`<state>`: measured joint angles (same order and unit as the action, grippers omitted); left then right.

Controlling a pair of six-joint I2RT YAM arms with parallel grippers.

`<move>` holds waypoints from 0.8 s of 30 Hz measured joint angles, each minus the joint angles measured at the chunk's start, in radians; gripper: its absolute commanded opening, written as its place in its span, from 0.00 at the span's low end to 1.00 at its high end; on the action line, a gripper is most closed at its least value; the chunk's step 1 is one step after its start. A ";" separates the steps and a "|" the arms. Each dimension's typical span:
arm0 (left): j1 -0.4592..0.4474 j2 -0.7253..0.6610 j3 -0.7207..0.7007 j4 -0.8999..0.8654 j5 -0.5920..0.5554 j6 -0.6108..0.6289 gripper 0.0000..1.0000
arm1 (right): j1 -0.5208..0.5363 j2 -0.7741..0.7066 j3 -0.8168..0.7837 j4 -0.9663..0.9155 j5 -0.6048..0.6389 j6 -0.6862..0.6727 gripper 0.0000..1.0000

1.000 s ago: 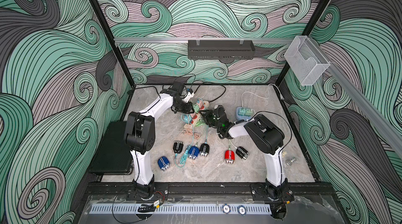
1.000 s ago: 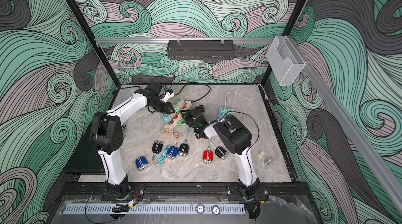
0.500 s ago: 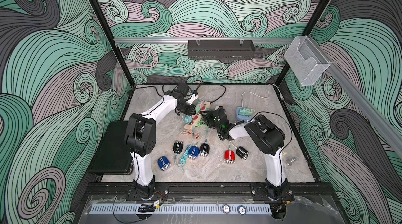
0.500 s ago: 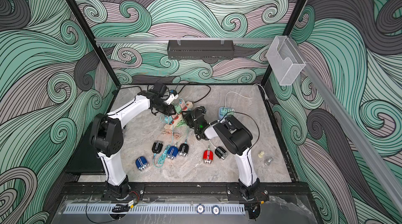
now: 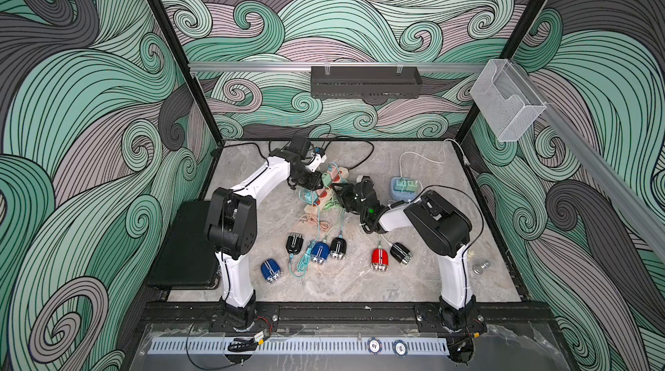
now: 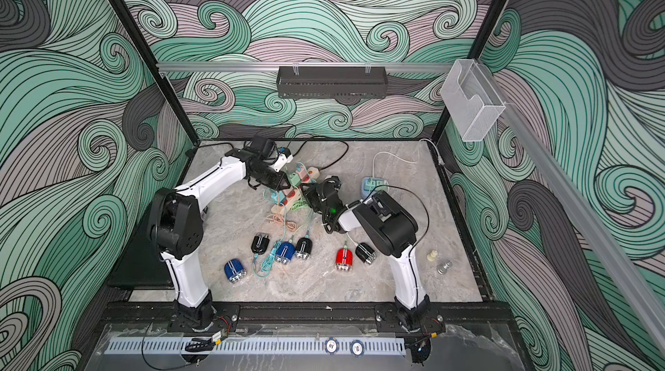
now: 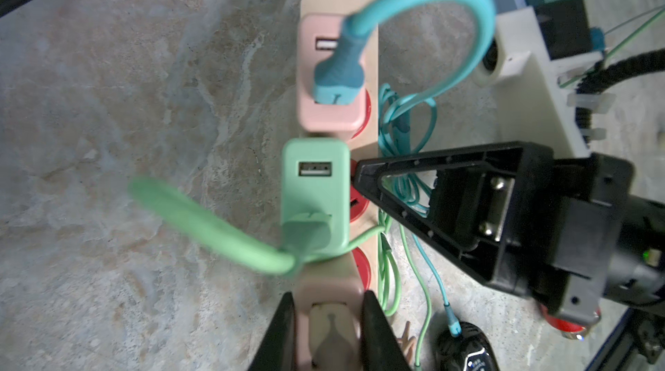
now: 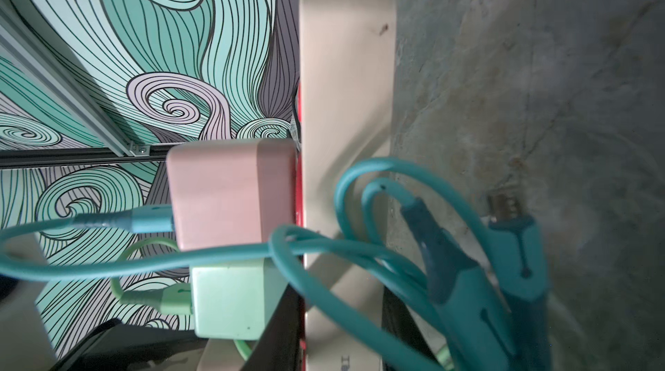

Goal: Unplug the electric shaver
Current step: Remove the plug from the socket.

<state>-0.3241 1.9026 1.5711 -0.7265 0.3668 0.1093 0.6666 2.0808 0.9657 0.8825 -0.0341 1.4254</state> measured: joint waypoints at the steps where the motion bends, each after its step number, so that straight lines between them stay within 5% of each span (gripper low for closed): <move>1: 0.013 0.000 0.000 -0.002 0.021 -0.006 0.07 | 0.001 0.000 -0.001 0.011 0.000 0.000 0.16; 15: 0.060 0.000 0.000 -0.013 0.116 -0.004 0.07 | 0.006 -0.001 -0.002 0.039 0.001 -0.004 0.15; 24: -0.011 -0.003 -0.007 -0.002 0.010 0.062 0.07 | 0.006 -0.007 -0.001 -0.010 0.019 -0.012 0.14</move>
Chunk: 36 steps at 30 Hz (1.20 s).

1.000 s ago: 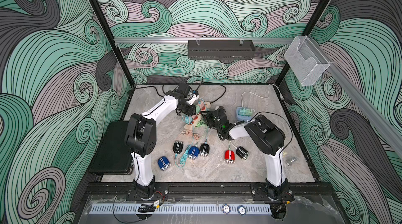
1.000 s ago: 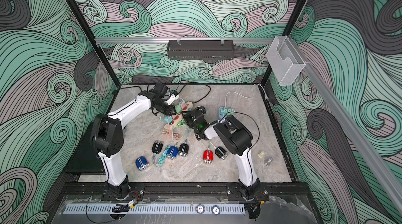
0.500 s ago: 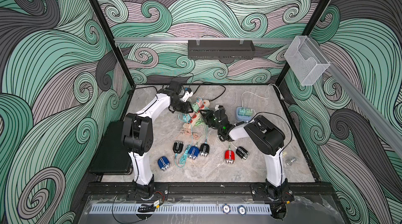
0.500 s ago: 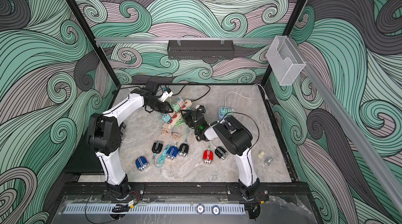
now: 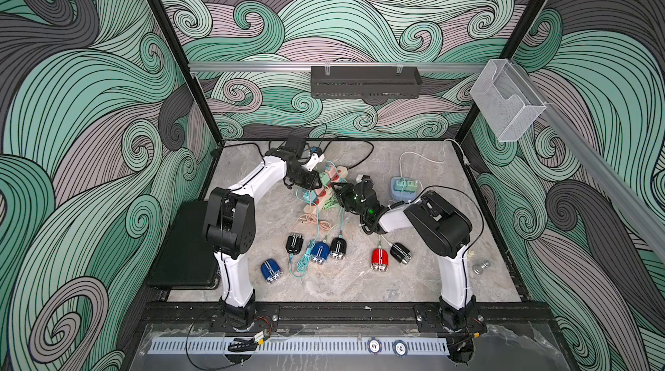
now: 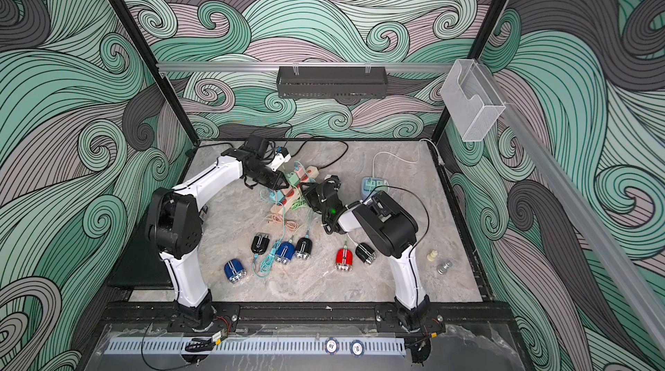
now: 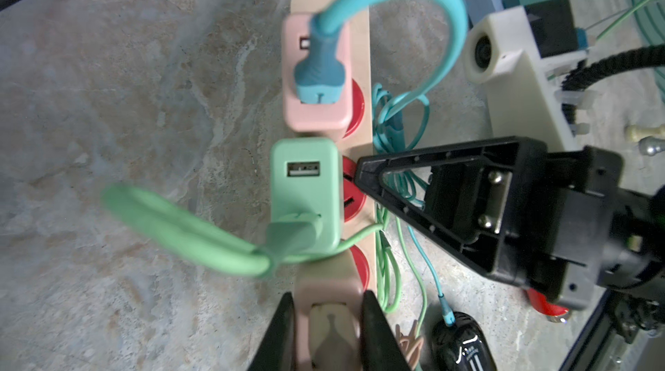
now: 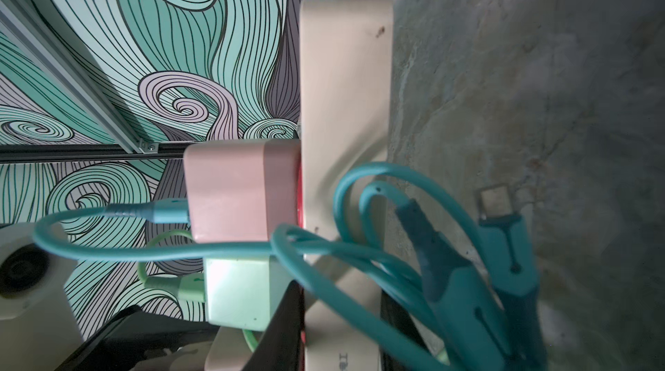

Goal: Unplug the electric shaver
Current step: Remove the plug from the socket.

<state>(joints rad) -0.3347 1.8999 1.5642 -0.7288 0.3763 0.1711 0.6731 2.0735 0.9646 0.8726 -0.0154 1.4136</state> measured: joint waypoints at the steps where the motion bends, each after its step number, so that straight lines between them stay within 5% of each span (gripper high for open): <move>1: -0.013 0.000 0.000 0.000 -0.023 0.010 0.07 | 0.000 -0.003 0.000 -0.008 0.002 0.000 0.14; 14: -0.063 -0.005 0.008 -0.016 -0.135 0.022 0.07 | 0.001 -0.009 -0.012 -0.008 0.010 -0.018 0.12; 27: 0.057 -0.008 0.010 -0.020 0.097 -0.050 0.07 | 0.002 -0.008 -0.038 0.109 0.009 -0.019 0.12; 36: 0.078 -0.008 0.010 -0.019 0.159 -0.059 0.06 | 0.002 -0.008 -0.039 0.119 0.009 -0.019 0.11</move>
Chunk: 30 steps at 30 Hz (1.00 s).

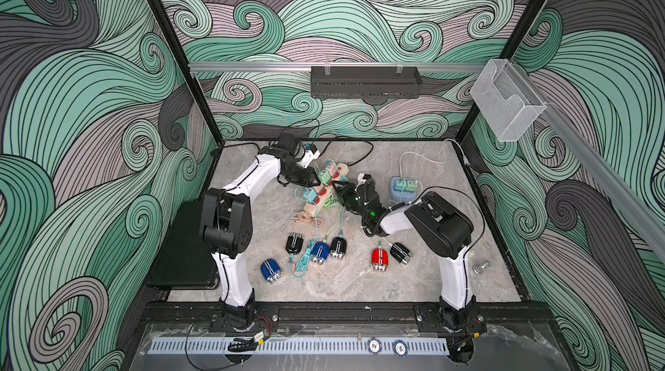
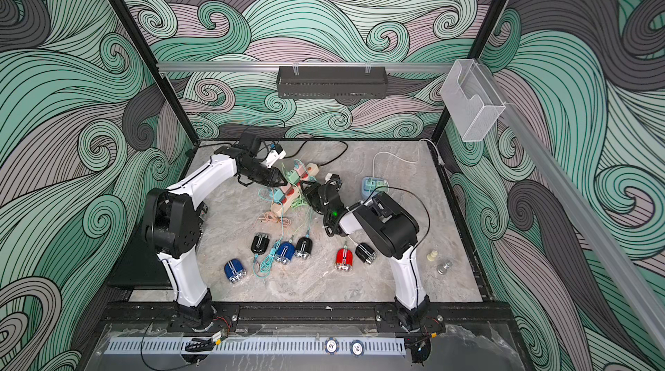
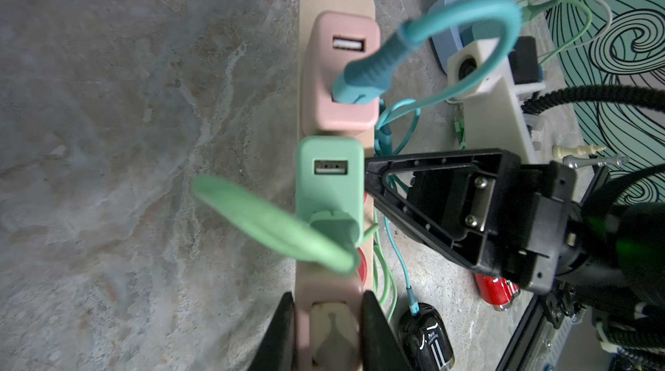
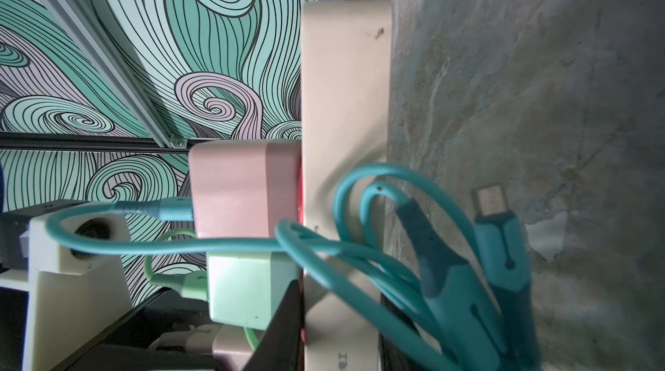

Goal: Unplug the electric shaver
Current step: Remove the plug from the socket.

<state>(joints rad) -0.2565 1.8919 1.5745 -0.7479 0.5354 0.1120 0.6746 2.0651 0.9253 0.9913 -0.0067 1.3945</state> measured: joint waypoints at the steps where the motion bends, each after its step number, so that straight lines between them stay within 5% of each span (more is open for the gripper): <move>1: -0.001 0.000 0.000 0.000 -0.001 0.004 0.06 | 0.000 0.000 0.001 -0.003 0.000 0.000 0.11; 17: -0.148 -0.042 -0.021 0.017 -0.290 0.076 0.06 | -0.002 -0.001 0.019 -0.074 0.005 -0.005 0.09; 30: -0.055 -0.050 -0.020 0.013 -0.126 0.010 0.05 | -0.002 -0.001 0.003 0.010 0.000 -0.008 0.09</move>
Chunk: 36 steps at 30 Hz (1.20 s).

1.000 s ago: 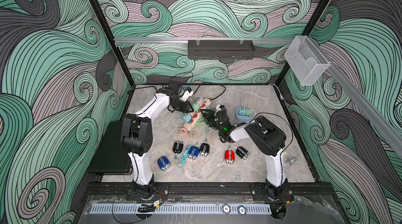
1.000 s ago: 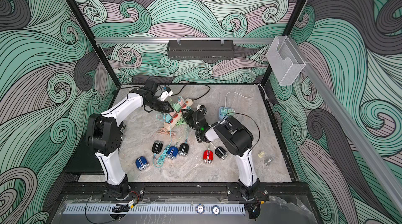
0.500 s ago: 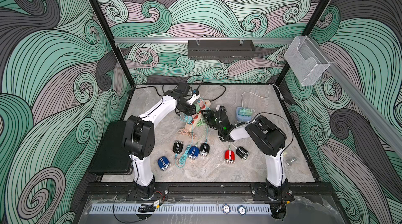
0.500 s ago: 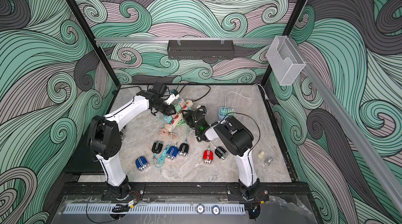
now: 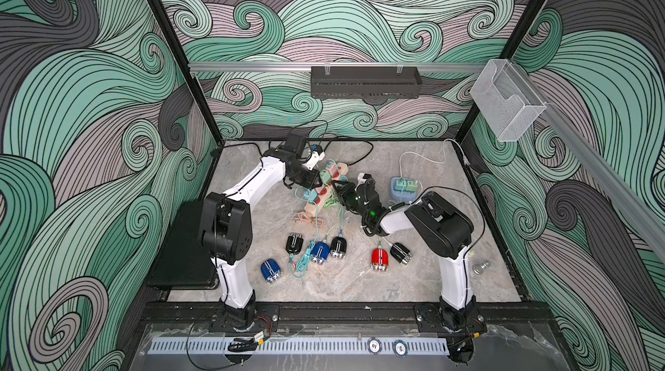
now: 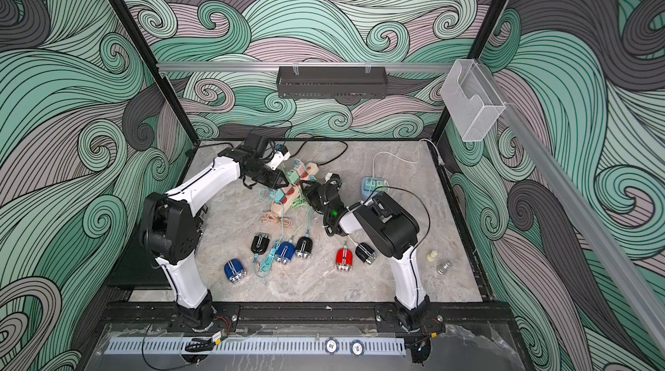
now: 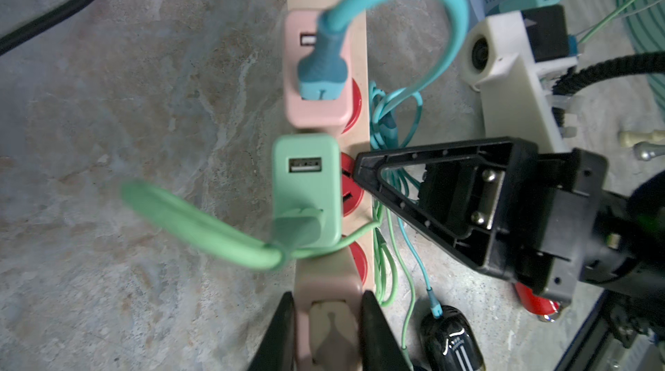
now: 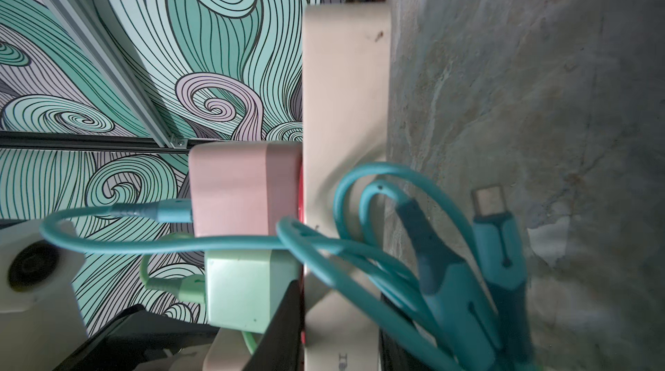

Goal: Unplug the electric shaver
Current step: Remove the plug from the socket.

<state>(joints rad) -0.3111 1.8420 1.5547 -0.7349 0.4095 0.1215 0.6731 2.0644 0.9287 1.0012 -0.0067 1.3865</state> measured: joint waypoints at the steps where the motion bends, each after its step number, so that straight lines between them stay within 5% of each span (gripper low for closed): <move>1: 0.011 0.000 0.000 -0.001 0.020 -0.004 0.05 | 0.000 0.000 0.000 0.006 -0.001 0.000 0.09; 13: 0.053 0.001 0.000 -0.006 0.109 0.001 0.04 | 0.001 -0.003 0.000 0.019 -0.008 -0.008 0.09; 26: -0.066 -0.003 -0.005 0.002 -0.095 0.079 0.02 | 0.000 -0.026 0.008 -0.098 0.010 -0.026 0.09; 36: -0.051 -0.013 -0.005 -0.004 -0.096 0.063 0.01 | 0.000 -0.026 0.003 -0.069 0.007 -0.039 0.09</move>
<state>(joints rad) -0.3618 1.8290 1.5497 -0.7387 0.3138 0.1848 0.6731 2.0384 0.9321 0.9325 0.0006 1.3479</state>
